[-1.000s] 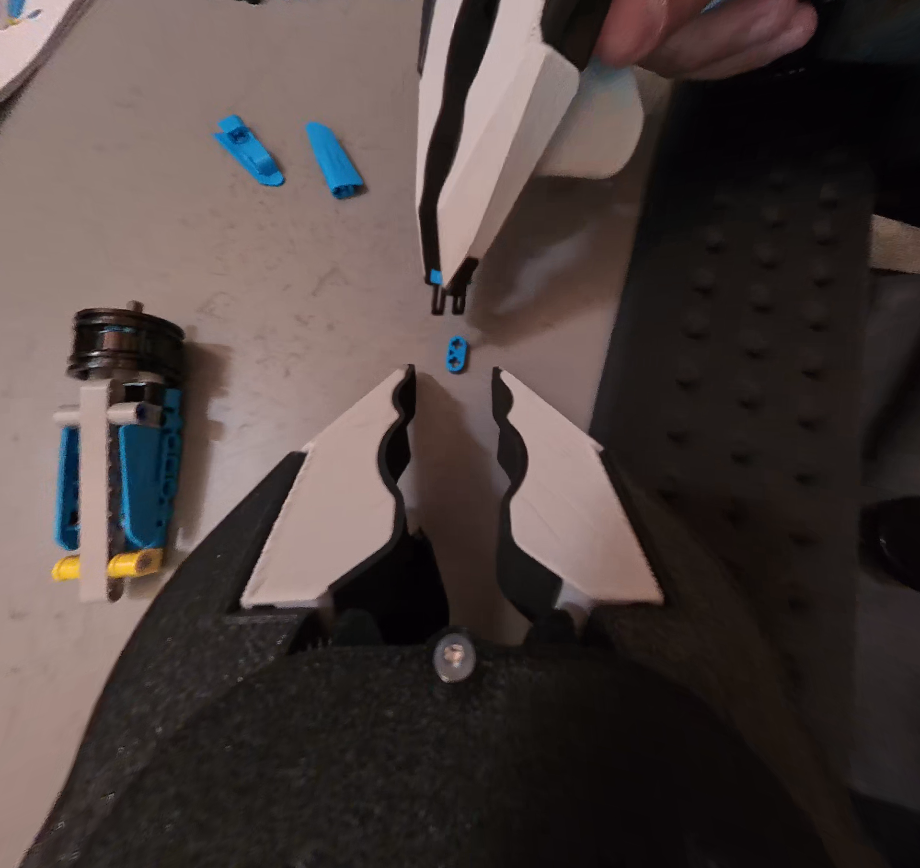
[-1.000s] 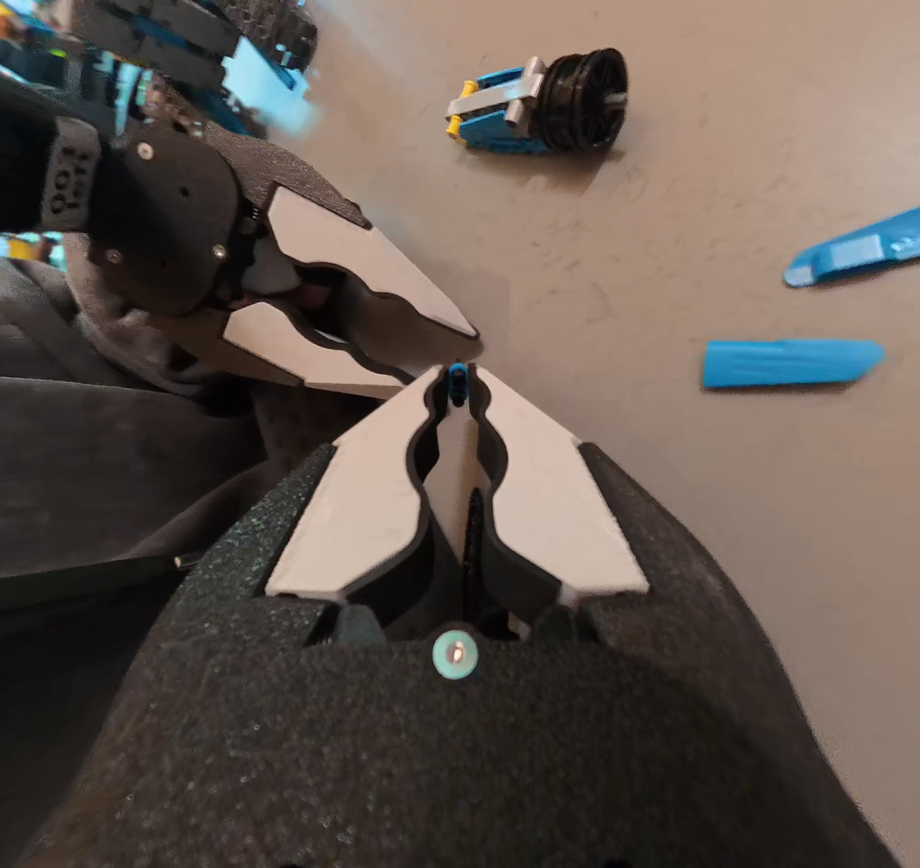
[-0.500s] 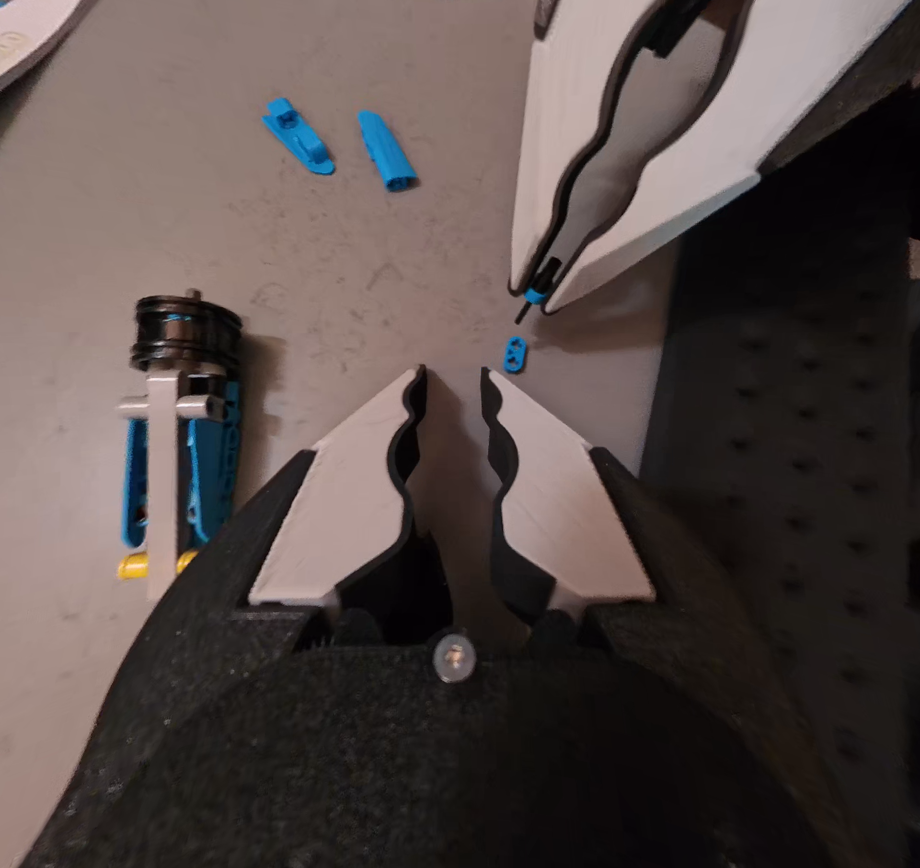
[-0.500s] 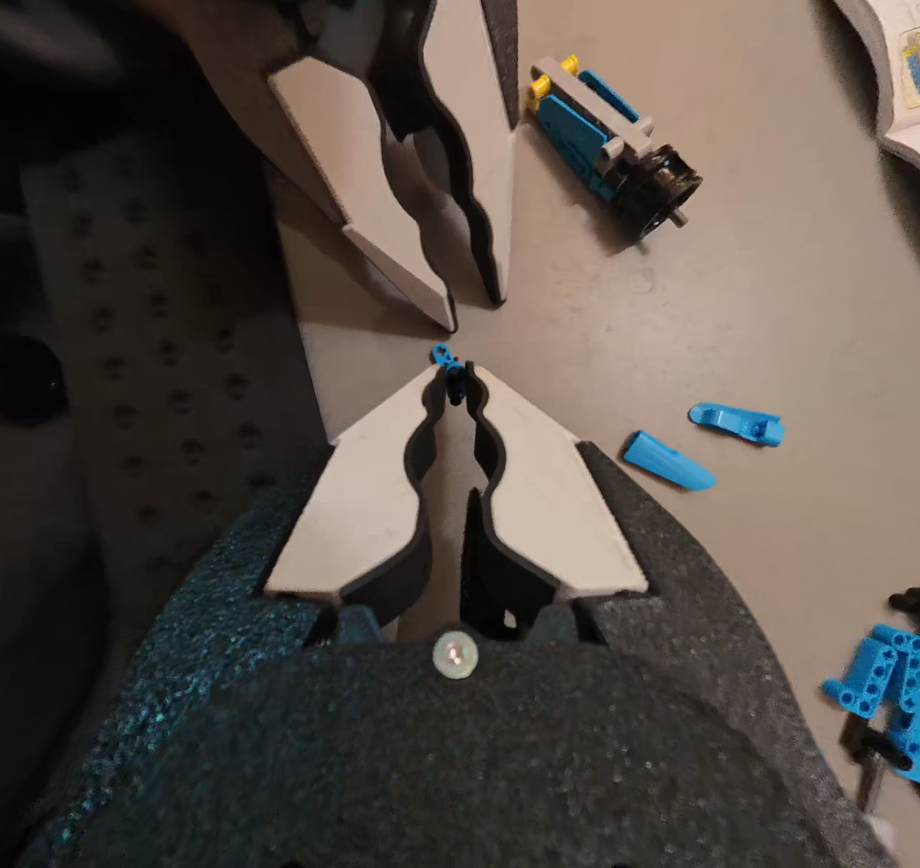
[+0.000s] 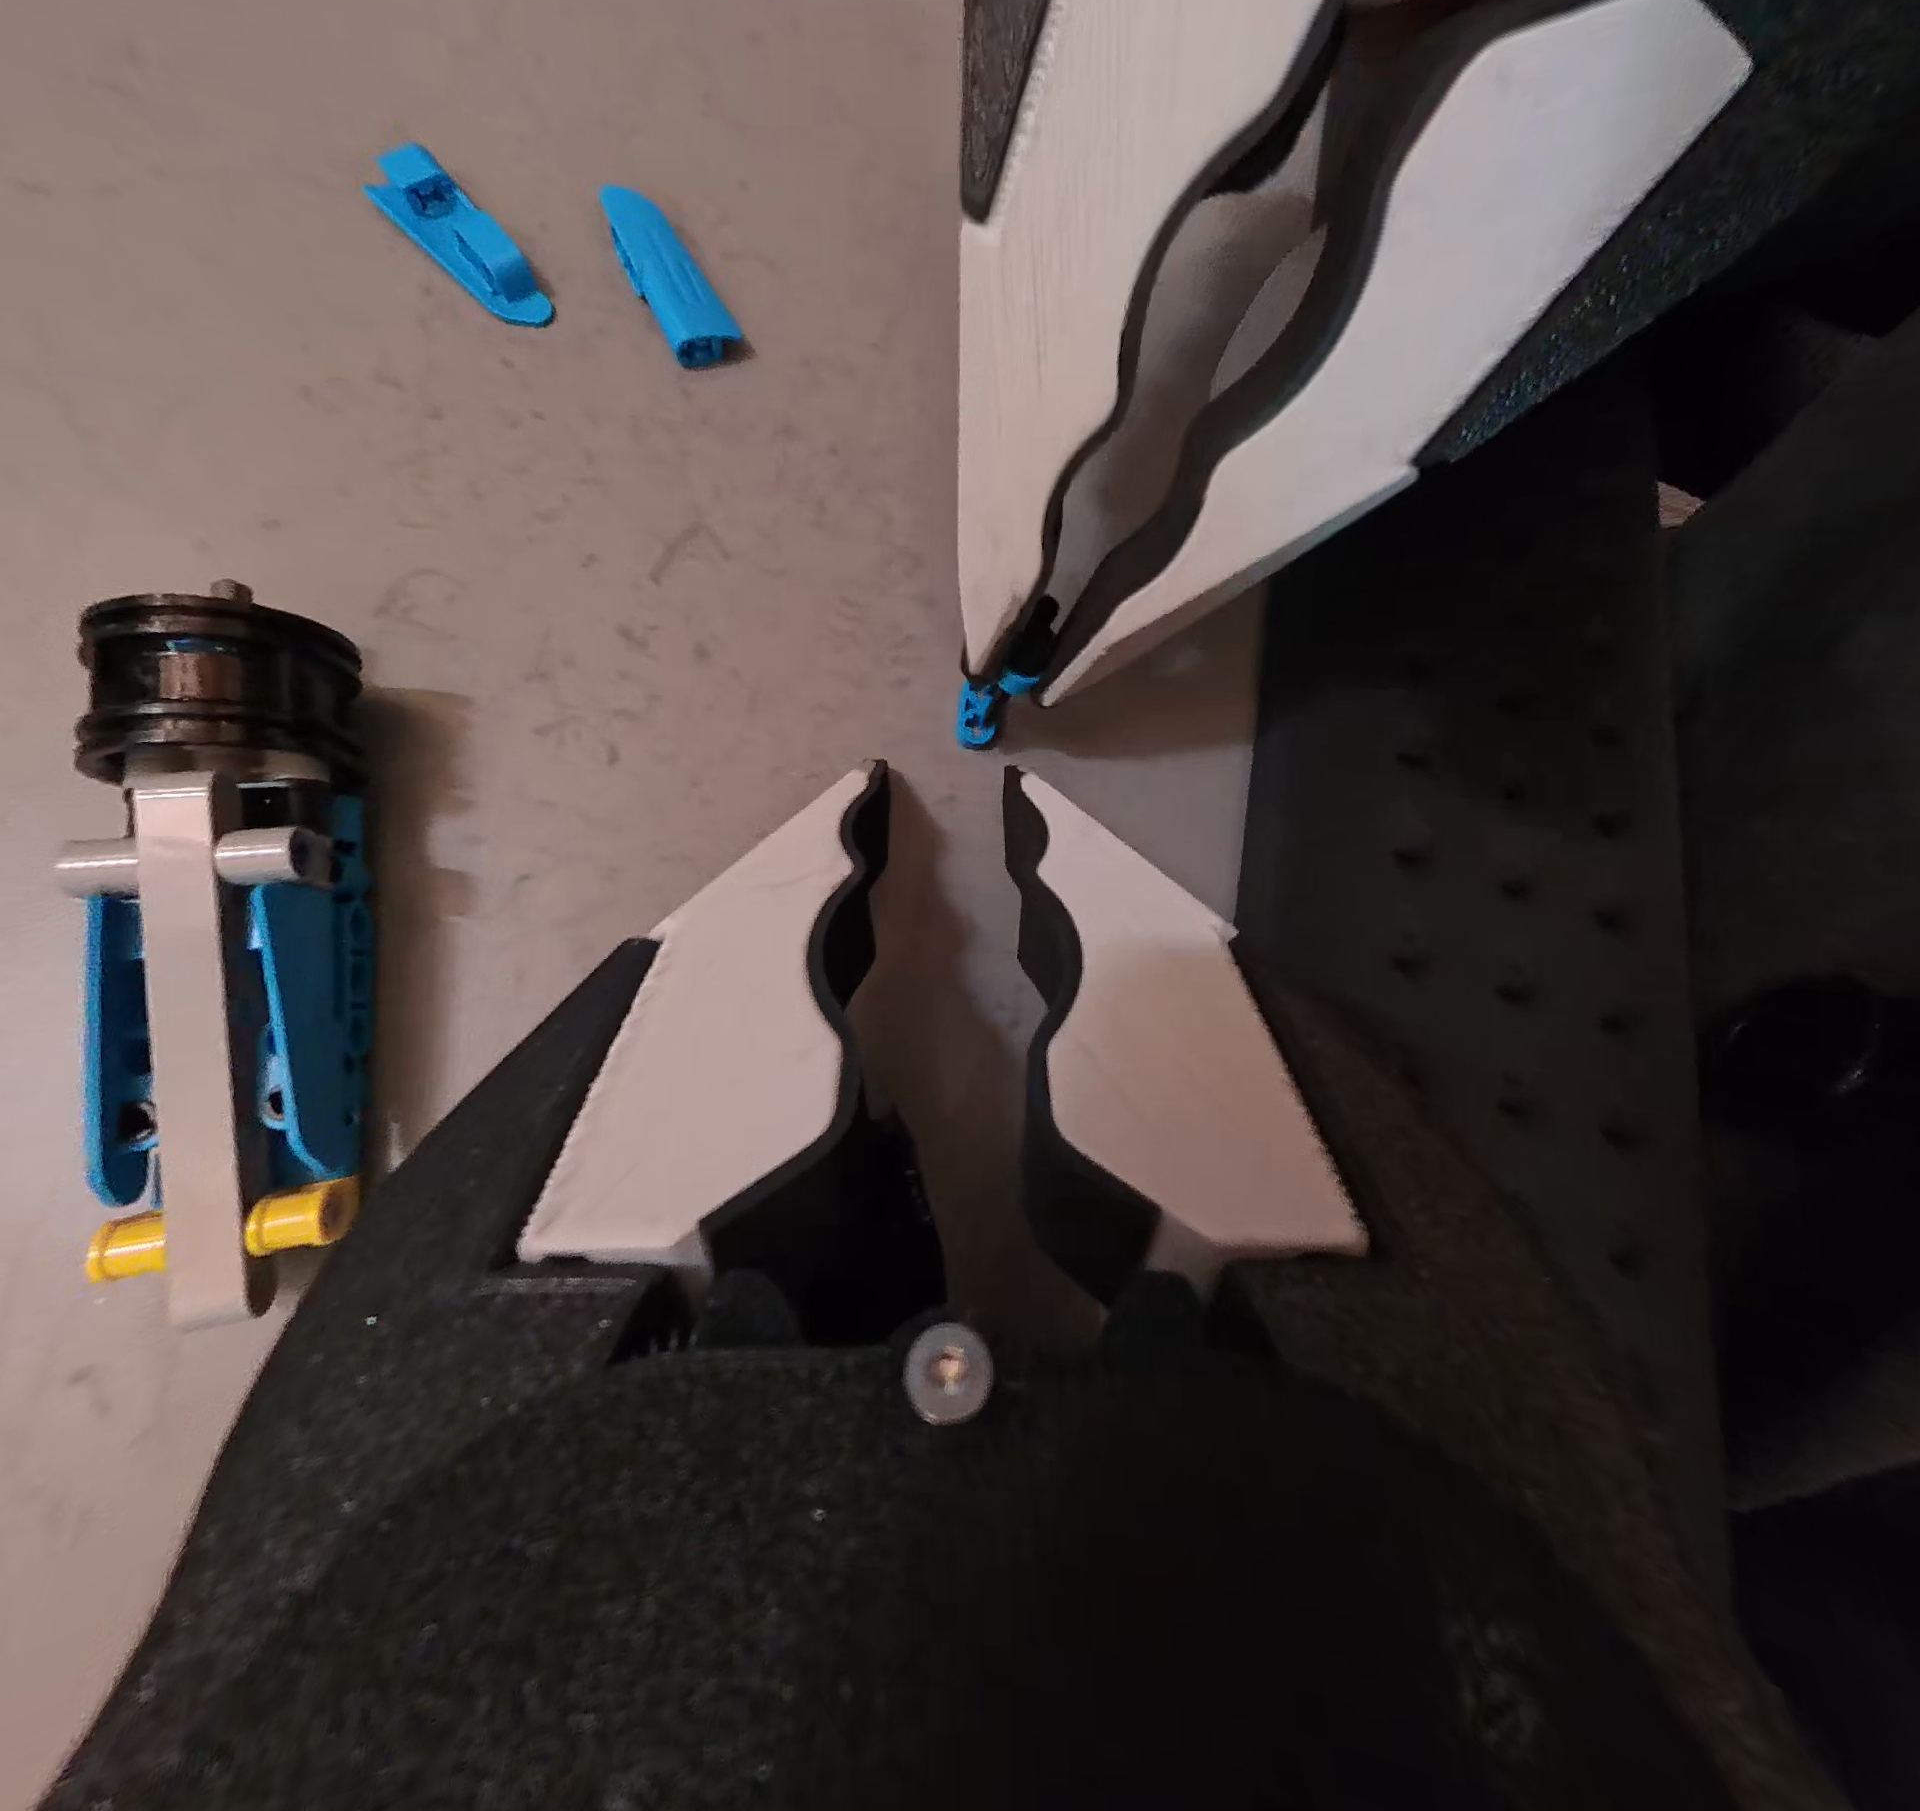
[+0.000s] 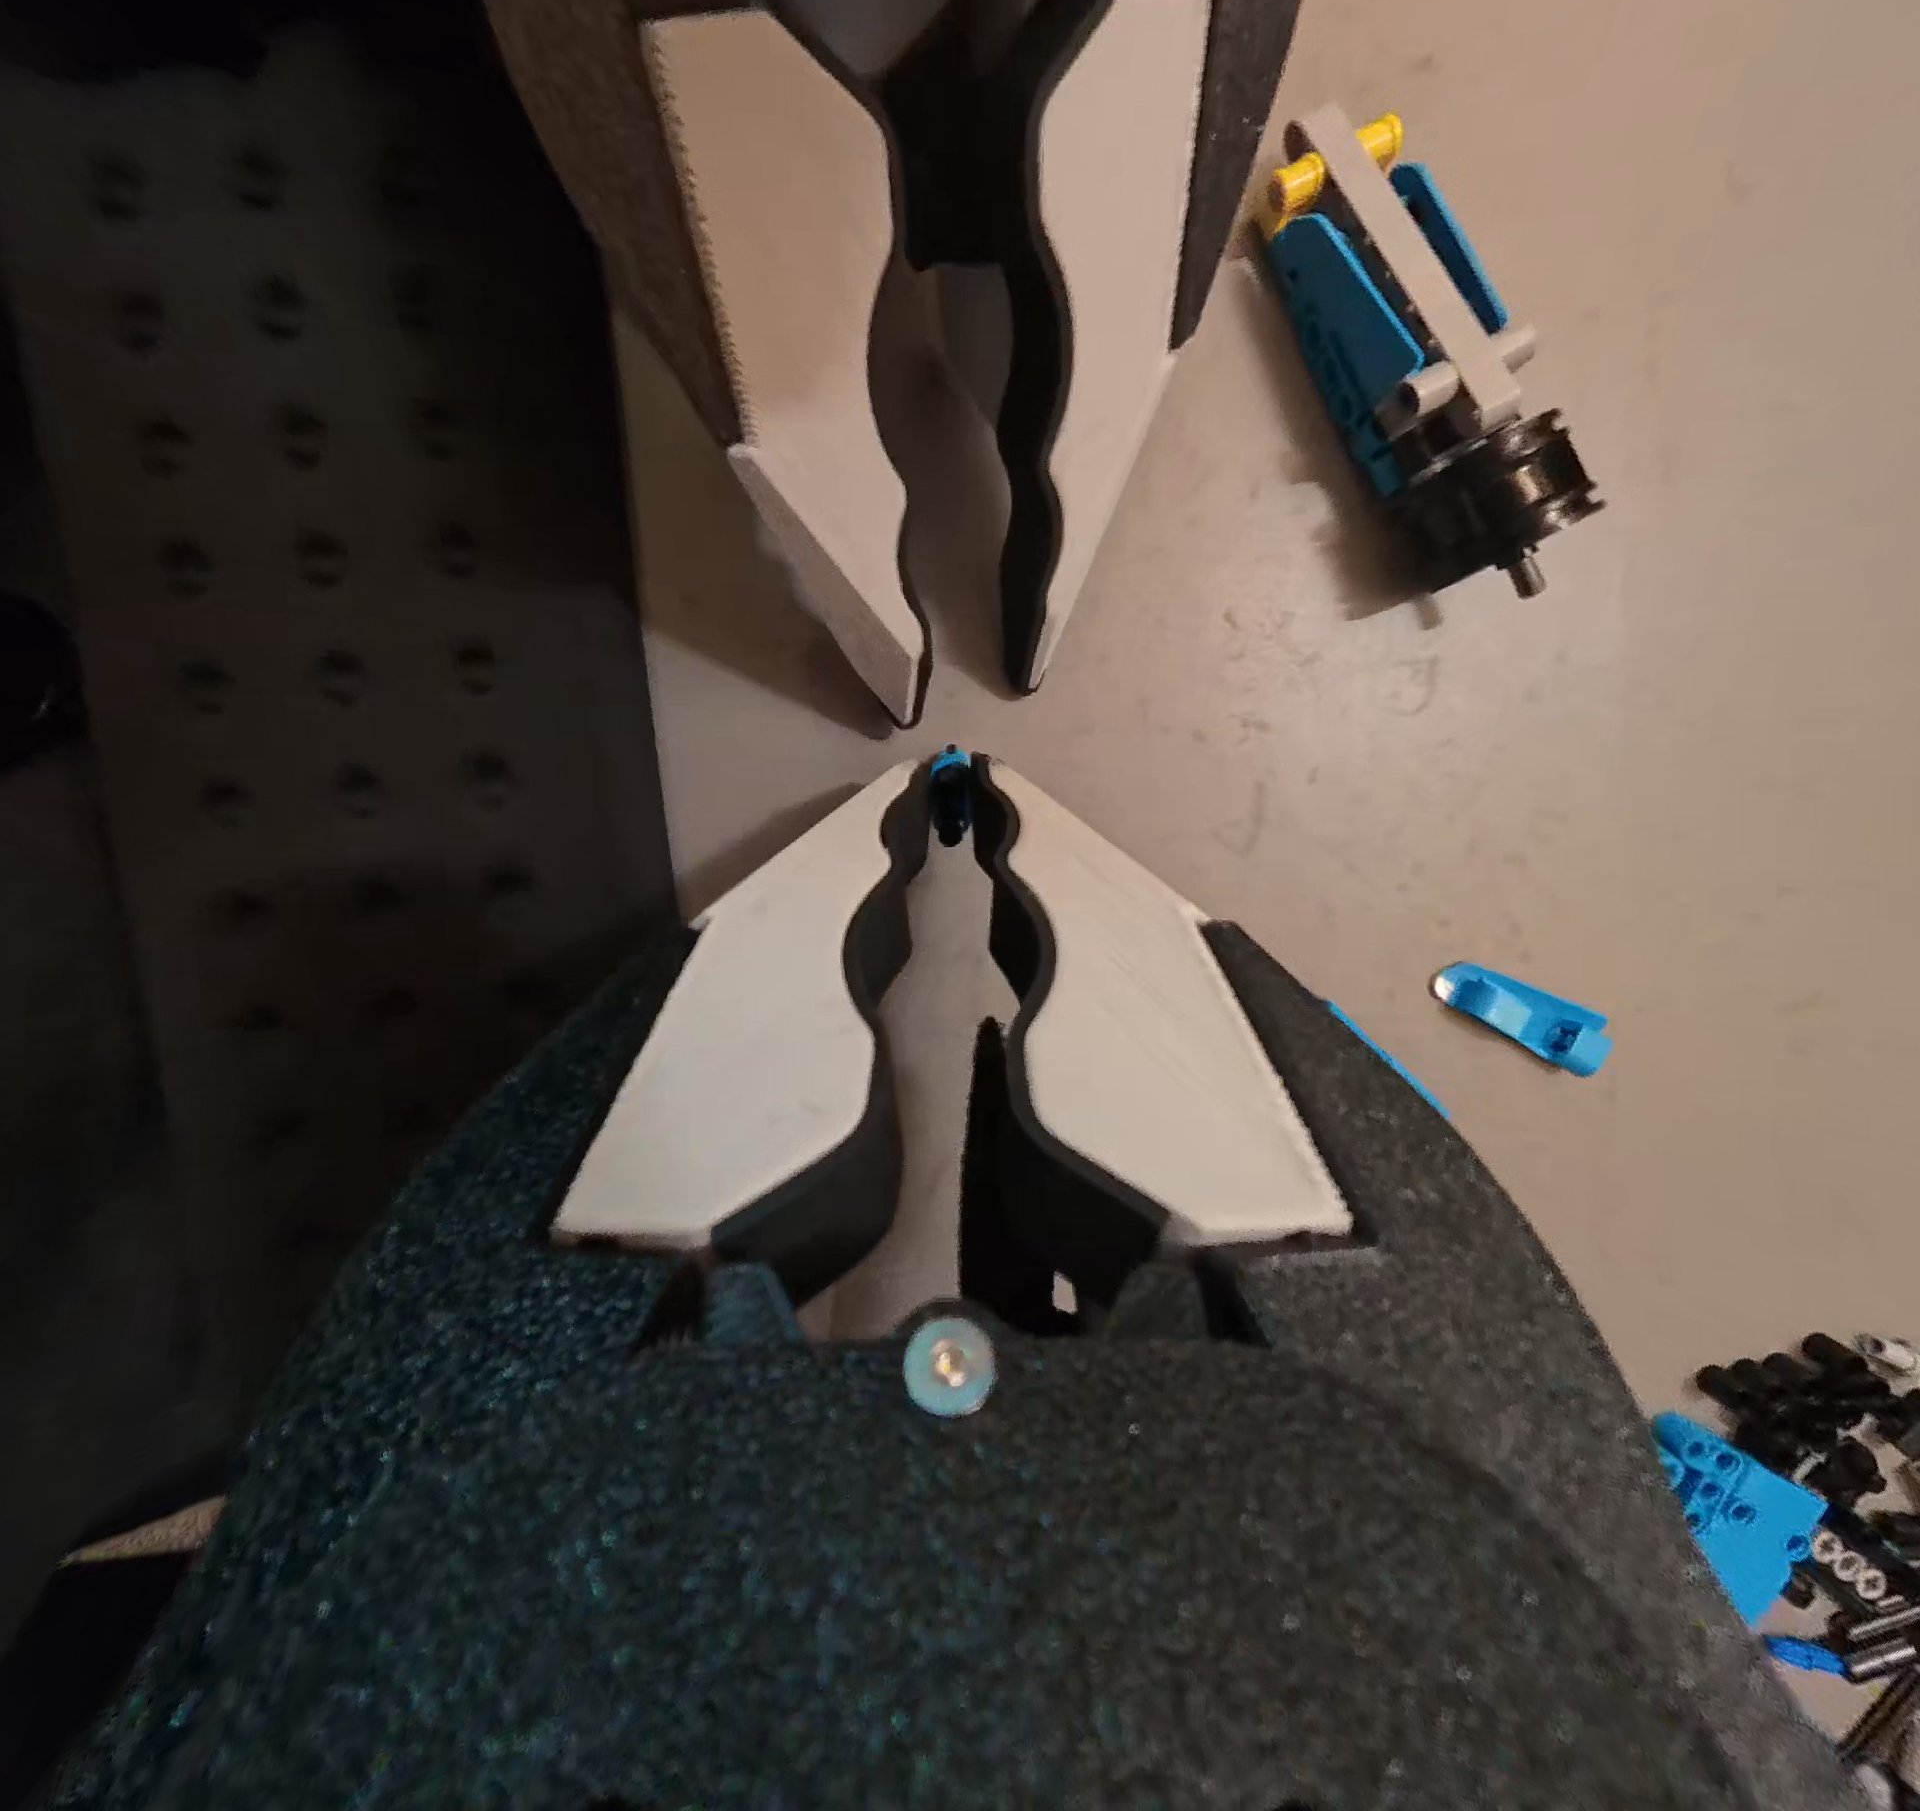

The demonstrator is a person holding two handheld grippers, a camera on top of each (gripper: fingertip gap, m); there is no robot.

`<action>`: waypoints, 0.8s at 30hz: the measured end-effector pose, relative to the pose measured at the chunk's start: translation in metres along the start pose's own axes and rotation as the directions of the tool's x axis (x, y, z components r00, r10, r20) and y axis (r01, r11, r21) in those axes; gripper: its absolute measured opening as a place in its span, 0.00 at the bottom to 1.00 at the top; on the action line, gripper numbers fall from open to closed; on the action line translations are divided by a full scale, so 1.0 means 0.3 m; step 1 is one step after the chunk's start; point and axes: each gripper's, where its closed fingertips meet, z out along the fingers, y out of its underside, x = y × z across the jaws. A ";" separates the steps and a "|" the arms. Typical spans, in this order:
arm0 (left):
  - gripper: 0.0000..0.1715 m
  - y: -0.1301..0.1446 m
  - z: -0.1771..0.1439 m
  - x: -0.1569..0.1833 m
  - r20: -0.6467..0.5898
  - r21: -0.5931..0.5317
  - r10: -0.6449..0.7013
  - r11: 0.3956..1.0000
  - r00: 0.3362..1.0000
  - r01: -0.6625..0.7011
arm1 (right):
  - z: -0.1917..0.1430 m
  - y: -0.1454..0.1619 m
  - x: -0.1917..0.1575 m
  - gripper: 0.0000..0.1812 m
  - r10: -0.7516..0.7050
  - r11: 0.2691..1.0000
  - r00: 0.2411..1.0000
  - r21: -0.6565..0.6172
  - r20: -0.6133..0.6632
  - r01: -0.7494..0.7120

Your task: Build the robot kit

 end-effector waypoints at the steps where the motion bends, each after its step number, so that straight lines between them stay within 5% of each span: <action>1: 0.12 0.000 -0.001 0.000 -0.005 0.001 -0.005 1.000 1.000 0.005 | 0.004 0.001 0.000 0.04 -0.005 1.000 1.000 -0.011 0.002 0.005; 14: 0.12 0.018 -0.045 -0.050 0.024 0.023 -0.070 0.997 0.997 0.069 | -0.009 -0.030 0.038 0.04 0.009 1.000 1.000 -0.027 0.022 -0.009; 20: 0.12 0.040 -0.094 -0.095 0.066 0.049 -0.103 0.994 0.992 0.100 | 0.022 -0.047 0.110 0.04 0.225 0.974 0.974 -0.018 0.010 -0.225; 24: 0.12 0.048 -0.097 -0.109 0.118 0.042 -0.088 0.996 0.989 0.084 | 0.033 -0.057 0.107 0.04 0.500 0.866 0.865 -0.015 0.044 -0.500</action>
